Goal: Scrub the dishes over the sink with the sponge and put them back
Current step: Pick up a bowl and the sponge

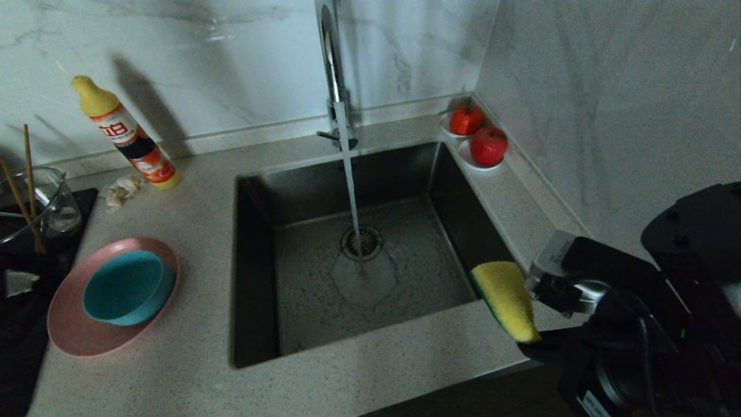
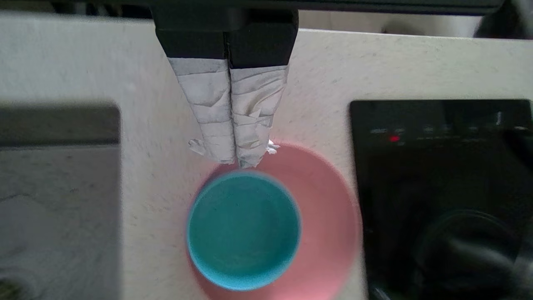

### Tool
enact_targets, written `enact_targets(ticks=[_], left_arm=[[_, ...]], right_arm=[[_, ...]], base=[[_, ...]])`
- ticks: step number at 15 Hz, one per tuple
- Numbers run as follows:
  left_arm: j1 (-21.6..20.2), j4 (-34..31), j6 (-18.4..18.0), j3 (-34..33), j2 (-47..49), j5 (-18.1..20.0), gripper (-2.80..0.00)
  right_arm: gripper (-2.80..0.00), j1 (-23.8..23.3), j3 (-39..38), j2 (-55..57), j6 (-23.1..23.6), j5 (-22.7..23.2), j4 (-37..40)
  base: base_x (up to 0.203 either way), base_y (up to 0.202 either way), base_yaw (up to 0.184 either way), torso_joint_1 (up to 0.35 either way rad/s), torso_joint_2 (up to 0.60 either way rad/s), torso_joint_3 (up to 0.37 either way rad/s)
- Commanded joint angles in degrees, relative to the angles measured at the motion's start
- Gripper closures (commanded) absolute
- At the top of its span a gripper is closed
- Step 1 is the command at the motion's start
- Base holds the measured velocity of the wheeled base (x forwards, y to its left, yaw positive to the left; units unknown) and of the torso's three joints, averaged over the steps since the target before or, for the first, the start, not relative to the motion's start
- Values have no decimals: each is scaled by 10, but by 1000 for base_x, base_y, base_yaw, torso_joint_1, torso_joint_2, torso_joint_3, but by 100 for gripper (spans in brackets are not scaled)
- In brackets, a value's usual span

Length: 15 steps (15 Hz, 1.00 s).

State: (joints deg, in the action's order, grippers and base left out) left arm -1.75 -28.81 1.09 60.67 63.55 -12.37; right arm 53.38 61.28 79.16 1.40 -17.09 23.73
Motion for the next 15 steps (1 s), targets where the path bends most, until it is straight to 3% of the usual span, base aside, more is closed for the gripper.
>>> enact_targets(ticks=[1, 3, 5, 9, 10, 11, 13, 15], left_arm=[[-12, -5, 19, 55, 185, -2, 0], [-38, 8, 38, 86, 270, 3, 0], [-88, 35, 55, 120, 332, 32, 0], [-149, 43, 72, 164, 359, 84, 0], [-159, 43, 78, 171, 363, 90, -223], [-163, 42, 87, 178, 363, 107, -280], [-164, 40, 118, 188, 359, 131, -280], [-164, 41, 122, 189, 358, 134, -280]], right_arm=[[0, 0, 5, 20, -1, 0, 2], [0, 0, 6, 26, -2, 2, 1], [0, 0, 5, 32, 0, 6, -23], [0, 0, 6, 42, 4, 6, -35], [0, 0, 6, 42, 4, 6, -35], [0, 0, 5, 41, 4, 6, -35], [0, 0, 6, 38, 4, 5, -34], [0, 0, 6, 35, 4, 5, -34]], base=[[0, 0, 0, 0, 0, 0], [0, 0, 0, 0, 0, 0], [0, 0, 0, 0, 0, 0], [0, 0, 0, 0, 0, 0], [0, 0, 0, 0, 0, 0], [0, 0, 0, 0, 0, 0], [0, 0, 0, 0, 0, 0], [0, 0, 0, 0, 0, 0]])
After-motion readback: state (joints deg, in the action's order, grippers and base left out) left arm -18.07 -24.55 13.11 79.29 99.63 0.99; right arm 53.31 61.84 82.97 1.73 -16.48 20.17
